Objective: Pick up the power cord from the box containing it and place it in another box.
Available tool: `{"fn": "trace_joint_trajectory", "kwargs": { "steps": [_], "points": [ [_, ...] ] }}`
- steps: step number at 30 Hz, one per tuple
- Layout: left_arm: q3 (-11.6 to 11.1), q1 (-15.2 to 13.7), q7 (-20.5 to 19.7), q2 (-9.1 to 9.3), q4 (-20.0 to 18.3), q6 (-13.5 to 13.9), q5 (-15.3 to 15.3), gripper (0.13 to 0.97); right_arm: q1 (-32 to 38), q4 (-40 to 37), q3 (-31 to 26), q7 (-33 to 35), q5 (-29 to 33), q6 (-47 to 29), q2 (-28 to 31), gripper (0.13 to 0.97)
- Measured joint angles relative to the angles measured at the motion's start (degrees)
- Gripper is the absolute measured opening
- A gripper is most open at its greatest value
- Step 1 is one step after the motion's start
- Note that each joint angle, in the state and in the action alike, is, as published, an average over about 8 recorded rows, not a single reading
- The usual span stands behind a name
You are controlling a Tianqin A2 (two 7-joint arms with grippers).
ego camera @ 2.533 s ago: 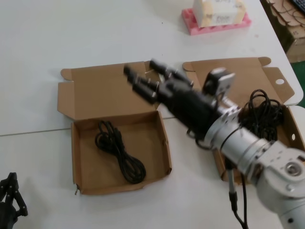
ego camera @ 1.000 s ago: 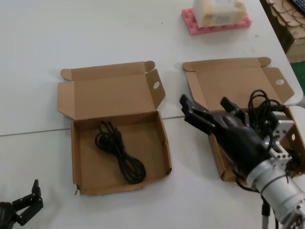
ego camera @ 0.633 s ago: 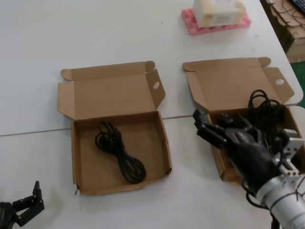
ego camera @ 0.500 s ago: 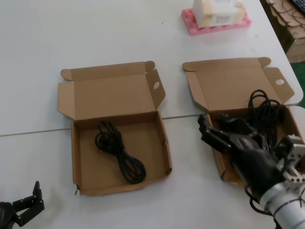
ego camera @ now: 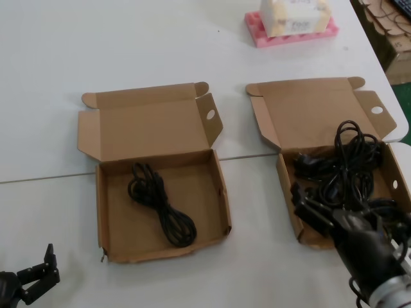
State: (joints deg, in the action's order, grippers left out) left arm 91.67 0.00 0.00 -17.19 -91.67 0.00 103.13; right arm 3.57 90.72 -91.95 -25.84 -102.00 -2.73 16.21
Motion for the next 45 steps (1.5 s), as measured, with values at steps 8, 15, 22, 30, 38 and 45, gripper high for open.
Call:
{"fn": "trace_joint_trajectory", "kwargs": {
  "steps": [8, 15, 22, 30, 38, 45],
  "points": [
    [0.00, 0.00, 0.00, 0.00, 0.00, 0.00, 0.00, 0.966, -2.30, 0.61, 0.18, 0.00, -0.73, 1.76, 0.63, 0.966],
    [0.00, 0.00, 0.00, 0.00, 0.00, 0.00, 0.00, 0.966, -2.40, 0.64, 0.19, 0.00, -0.76, 1.84, 0.66, 0.966],
    [0.00, 0.00, 0.00, 0.00, 0.00, 0.00, 0.00, 0.966, -2.40, 0.64, 0.19, 0.00, -0.76, 1.84, 0.66, 0.966],
    [0.00, 0.00, 0.00, 0.00, 0.00, 0.00, 0.00, 0.966, -2.40, 0.64, 0.19, 0.00, -0.76, 1.84, 0.66, 0.966],
    [0.00, 0.00, 0.00, 0.00, 0.00, 0.00, 0.00, 0.966, -2.40, 0.64, 0.19, 0.00, -0.76, 1.84, 0.66, 0.966],
    [0.00, 0.00, 0.00, 0.00, 0.00, 0.00, 0.00, 0.966, -2.40, 0.64, 0.19, 0.00, -0.76, 1.84, 0.66, 0.966]
  ]
}}
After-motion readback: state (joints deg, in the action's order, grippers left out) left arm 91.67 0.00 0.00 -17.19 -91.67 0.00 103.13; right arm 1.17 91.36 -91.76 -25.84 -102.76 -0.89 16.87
